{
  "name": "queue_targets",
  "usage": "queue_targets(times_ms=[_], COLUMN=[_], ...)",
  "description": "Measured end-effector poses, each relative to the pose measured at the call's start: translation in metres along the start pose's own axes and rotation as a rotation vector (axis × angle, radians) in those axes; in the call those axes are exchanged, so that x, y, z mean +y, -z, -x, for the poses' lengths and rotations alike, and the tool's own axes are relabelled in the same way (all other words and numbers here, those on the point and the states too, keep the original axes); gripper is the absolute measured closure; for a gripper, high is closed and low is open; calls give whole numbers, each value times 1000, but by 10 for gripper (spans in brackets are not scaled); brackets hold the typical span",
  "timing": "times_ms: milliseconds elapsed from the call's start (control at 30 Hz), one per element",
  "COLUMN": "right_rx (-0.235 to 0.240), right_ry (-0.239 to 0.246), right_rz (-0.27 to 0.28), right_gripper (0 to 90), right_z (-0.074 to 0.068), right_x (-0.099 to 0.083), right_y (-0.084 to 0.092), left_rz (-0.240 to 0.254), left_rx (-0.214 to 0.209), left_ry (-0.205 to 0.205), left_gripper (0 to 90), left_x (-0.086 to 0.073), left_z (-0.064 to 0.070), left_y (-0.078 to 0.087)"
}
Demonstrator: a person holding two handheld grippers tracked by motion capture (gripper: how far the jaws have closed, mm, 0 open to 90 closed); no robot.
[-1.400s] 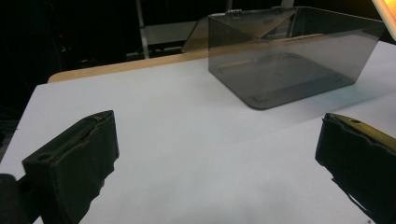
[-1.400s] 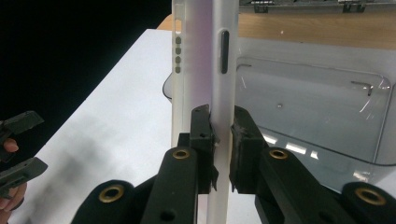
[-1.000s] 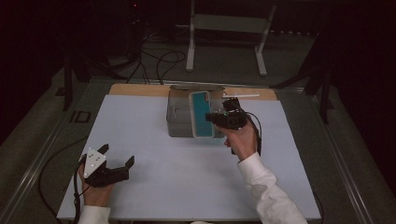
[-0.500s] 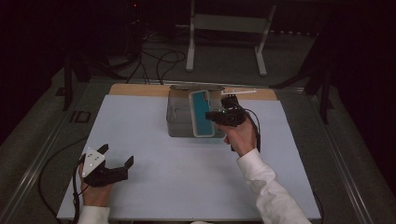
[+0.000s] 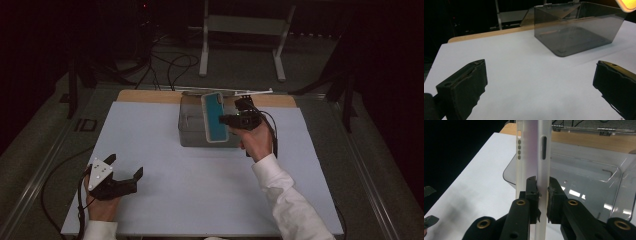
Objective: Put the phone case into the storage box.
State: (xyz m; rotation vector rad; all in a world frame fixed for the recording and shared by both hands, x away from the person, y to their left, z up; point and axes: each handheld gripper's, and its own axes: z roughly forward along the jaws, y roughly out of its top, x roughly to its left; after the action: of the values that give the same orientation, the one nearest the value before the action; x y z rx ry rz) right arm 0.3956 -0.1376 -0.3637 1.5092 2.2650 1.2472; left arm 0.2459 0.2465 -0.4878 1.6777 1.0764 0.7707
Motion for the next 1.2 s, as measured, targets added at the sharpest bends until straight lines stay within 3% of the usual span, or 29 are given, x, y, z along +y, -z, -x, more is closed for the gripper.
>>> queue_targets(times_ms=[667, 1200], right_rx=[-35, -64], right_ry=[-3, -9], right_rz=[-23, -27], right_gripper=[821, 821], right_z=[5, 10], right_x=[11, 20], right_y=[-6, -8], left_rz=[-21, -13], left_rx=[-15, 7], left_ry=[2, 2], left_gripper=[29, 8], left_x=[2, 2], left_z=[0, 0], left_y=[0, 1])
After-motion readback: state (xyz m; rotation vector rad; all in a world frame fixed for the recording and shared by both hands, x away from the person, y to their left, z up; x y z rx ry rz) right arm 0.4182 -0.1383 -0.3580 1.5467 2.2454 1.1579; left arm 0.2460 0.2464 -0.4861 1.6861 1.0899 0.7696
